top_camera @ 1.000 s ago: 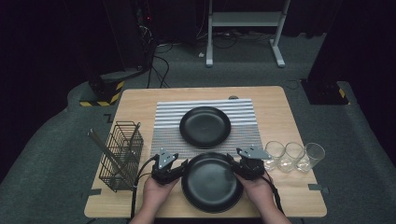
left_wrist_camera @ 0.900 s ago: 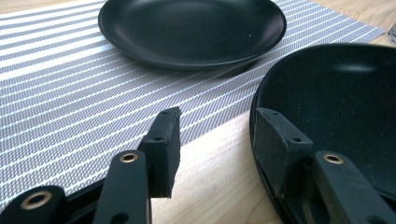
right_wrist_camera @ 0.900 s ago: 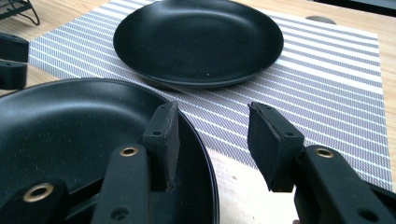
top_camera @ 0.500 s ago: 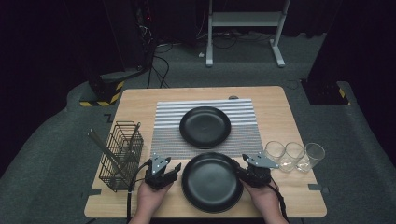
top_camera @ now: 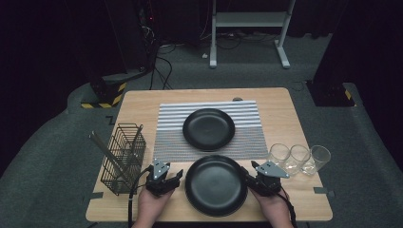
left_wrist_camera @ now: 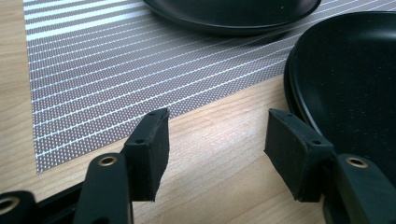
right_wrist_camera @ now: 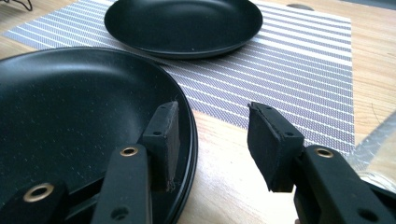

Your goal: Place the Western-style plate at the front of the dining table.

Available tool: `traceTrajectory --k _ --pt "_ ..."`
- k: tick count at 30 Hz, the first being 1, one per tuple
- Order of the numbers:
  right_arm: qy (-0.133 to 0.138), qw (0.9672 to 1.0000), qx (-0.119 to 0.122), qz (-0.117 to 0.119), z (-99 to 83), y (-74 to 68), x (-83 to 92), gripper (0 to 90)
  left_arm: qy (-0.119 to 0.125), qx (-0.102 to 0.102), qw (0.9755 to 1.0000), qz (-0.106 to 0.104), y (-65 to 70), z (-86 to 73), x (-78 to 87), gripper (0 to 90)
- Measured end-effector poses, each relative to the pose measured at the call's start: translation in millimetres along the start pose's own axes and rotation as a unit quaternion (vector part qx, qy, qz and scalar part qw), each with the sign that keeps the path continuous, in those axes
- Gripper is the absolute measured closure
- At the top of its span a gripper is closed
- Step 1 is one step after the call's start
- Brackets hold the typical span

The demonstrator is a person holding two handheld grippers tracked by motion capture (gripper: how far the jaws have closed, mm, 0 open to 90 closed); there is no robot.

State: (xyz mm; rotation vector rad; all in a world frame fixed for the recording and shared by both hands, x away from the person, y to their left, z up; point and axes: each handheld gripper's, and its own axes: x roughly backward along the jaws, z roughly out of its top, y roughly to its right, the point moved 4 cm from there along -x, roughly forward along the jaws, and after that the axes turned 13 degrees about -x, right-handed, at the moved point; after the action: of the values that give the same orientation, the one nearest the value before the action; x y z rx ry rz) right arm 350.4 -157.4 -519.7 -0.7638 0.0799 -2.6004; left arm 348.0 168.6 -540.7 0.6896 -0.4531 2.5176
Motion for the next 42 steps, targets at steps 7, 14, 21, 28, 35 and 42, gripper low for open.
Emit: traceTrajectory --k 7,14,21,28,35,42 --pt "-0.002 1.0000 -0.002 -0.008 -4.5 4.9 0.9 53.2 0.026 0.000 0.9997 0.001 -2.5 6.1 13.0 38.6" --pt "-0.007 0.9999 -0.011 -0.009 -8.9 4.2 -0.5 53.3 0.064 -0.004 0.9979 0.009 -5.5 17.4 29.8 35.9" --pt "-0.008 0.9999 -0.007 -0.009 -10.3 2.6 -1.2 53.4 0.081 -0.003 0.9967 0.001 -5.1 22.6 39.1 34.4" --pt "-0.008 0.9999 -0.010 -0.010 -10.0 6.2 -1.4 53.5 0.103 -0.007 0.9946 0.002 -4.9 29.0 48.9 34.8" --pt "-0.009 0.9998 -0.013 -0.008 -10.6 8.0 -2.1 53.6 0.125 -0.004 0.9921 0.002 -6.3 32.7 57.8 34.2" --pt "-0.007 0.9999 -0.011 -0.004 -9.2 7.5 -1.9 53.9 0.147 -0.002 0.9892 0.002 -5.5 38.9 69.3 35.6"
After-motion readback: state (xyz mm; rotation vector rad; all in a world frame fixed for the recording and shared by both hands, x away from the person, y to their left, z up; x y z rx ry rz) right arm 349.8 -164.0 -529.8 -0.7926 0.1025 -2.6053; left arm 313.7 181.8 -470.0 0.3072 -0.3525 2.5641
